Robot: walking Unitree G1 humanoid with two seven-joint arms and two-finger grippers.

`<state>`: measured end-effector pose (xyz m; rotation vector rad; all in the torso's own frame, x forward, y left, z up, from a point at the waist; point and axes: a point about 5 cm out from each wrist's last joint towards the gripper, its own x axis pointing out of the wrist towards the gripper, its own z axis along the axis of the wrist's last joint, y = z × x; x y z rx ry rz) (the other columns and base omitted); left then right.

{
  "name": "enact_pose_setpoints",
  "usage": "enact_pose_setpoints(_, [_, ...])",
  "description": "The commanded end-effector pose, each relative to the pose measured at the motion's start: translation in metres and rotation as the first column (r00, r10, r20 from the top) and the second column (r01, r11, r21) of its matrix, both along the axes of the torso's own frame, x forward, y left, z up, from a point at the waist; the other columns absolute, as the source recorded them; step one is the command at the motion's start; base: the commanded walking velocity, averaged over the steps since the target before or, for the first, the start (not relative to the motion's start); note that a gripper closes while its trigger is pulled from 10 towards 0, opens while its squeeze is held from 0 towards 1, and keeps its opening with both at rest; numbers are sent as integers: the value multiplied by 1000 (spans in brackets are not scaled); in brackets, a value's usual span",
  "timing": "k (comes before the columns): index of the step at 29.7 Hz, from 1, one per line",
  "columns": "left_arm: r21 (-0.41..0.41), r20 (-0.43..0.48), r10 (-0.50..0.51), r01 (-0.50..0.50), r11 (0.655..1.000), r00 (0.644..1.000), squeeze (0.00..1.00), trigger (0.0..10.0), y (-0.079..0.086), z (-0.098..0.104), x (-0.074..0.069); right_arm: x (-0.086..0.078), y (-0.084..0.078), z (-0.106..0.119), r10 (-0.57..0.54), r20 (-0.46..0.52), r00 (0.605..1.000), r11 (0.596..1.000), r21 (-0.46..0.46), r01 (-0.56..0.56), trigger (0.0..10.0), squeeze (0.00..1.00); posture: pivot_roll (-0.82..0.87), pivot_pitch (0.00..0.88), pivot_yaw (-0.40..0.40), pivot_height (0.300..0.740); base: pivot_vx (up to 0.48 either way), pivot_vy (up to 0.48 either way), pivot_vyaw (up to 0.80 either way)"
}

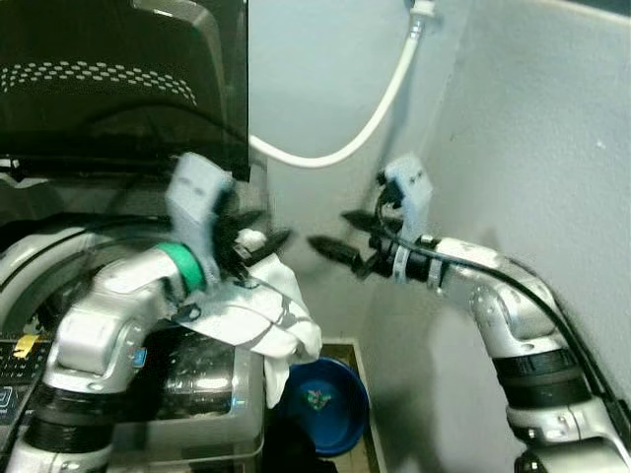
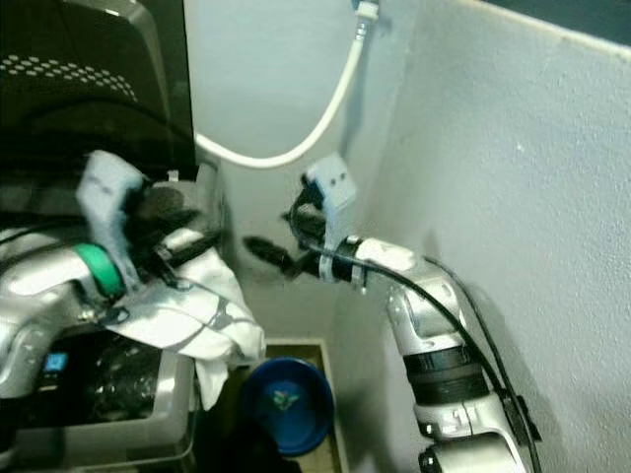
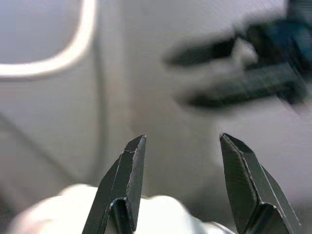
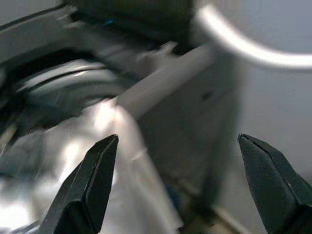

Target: Clothes washing

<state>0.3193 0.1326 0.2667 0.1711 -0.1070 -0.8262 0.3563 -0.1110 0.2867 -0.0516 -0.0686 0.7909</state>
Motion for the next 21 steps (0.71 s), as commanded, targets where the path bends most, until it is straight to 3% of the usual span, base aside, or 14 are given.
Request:
enact_pose_setpoints(1, [55,-101,-4,10,998,995,0,10000,3,-16,2,2,-9,3,-29,-9,1000,998,62,29,10000,0,35,76,-17,740,0,0,0])
enact_pose_setpoints(5, [137,-200,15,12,990,980,0,10000,10,-33,2,-1,-12,3,-9,-12,1000,998,69,10,10000,0,37,80,-18,740,0,0,0])
enact_pose_setpoints(9, [211,-241,73,-21,977,968,0,10000,18,-44,2,-1,-13,2,-10,-14,1000,998,67,11,10000,0,38,82,-18,740,0,0,0])
enact_pose_setpoints(11, [292,-207,169,-104,951,964,0,10000,32,-47,6,0,-12,3,-11,-13,1000,997,77,12,10000,0,42,84,-20,740,0,0,0])
enact_pose_setpoints(16, [355,-158,316,-245,902,936,0,10000,55,-44,12,1,-10,3,-11,-12,1000,996,88,12,10000,0,45,87,-18,740,0,0,0])
enact_pose_setpoints(19, [391,-158,447,-360,847,881,0,10000,78,-48,12,1,-9,4,-9,-12,1000,995,94,10,10000,0,45,92,-11,740,0,0,0])
enact_pose_setpoints(21, [399,-166,474,-380,834,865,0,10000,84,-50,10,1,-9,4,-8,-13,1000,995,95,9,10000,0,44,91,-9,740,0,0,0])
